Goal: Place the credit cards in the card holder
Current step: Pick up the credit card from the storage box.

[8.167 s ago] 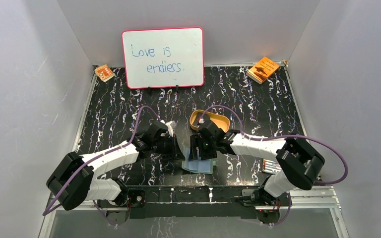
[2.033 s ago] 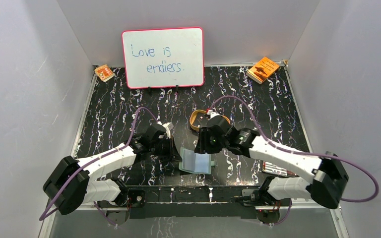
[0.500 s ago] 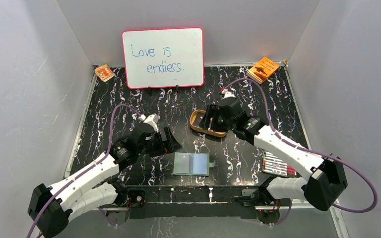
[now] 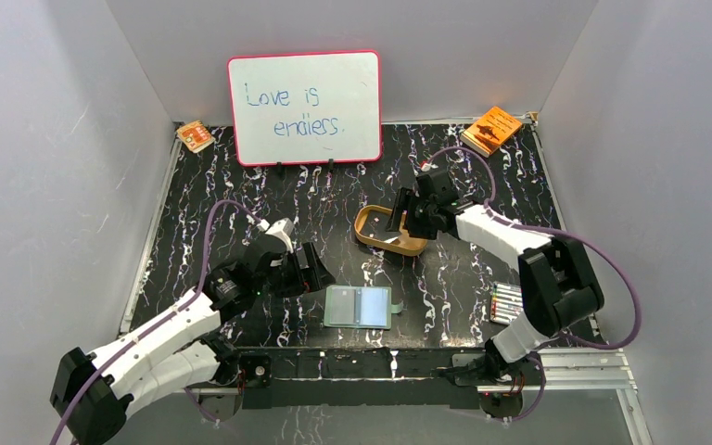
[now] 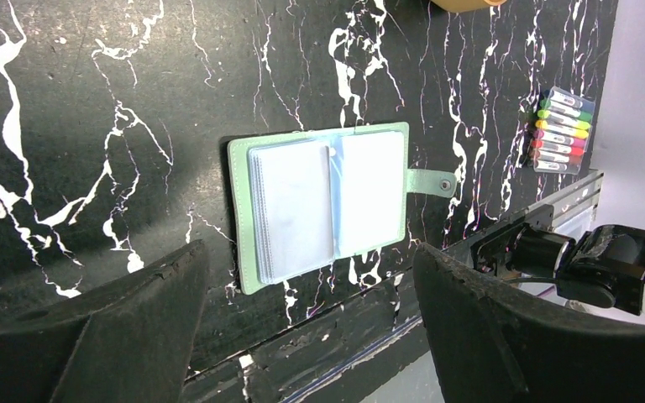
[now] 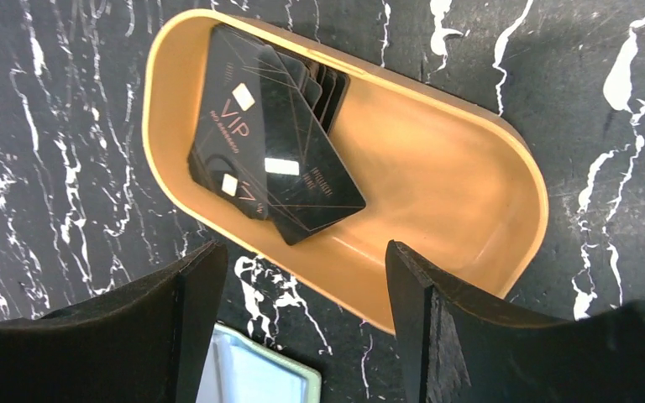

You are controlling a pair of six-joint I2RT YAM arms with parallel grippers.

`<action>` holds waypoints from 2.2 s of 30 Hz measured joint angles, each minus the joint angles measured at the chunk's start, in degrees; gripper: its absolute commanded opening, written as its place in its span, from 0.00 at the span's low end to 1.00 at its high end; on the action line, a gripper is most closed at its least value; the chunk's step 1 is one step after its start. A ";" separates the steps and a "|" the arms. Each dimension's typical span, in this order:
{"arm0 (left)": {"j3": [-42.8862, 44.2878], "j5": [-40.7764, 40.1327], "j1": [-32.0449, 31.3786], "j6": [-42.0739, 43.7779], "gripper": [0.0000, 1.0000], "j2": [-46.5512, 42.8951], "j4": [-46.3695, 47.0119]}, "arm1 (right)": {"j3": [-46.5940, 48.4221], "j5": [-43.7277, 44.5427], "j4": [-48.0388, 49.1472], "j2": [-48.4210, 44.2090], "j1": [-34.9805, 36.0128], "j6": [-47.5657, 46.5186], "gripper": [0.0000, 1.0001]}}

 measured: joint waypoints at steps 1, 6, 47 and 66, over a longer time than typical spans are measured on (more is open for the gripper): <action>0.00 -0.20 0.00 0.02 0.86 -0.24 -0.37 | 0.04 -0.37 0.26 1.09 -0.22 -0.33 0.76; -0.42 -0.79 0.00 0.00 0.86 -1.31 -0.90 | 0.28 -2.05 2.21 3.93 -1.49 -1.46 0.74; -1.07 -1.49 0.00 -0.13 0.85 -0.70 -2.29 | -1.79 -12.98 10.47 11.08 -5.22 -0.72 0.45; -1.07 -1.62 0.00 -0.13 0.85 0.00 -2.29 | -3.58 -15.34 13.11 11.19 -6.19 0.15 0.49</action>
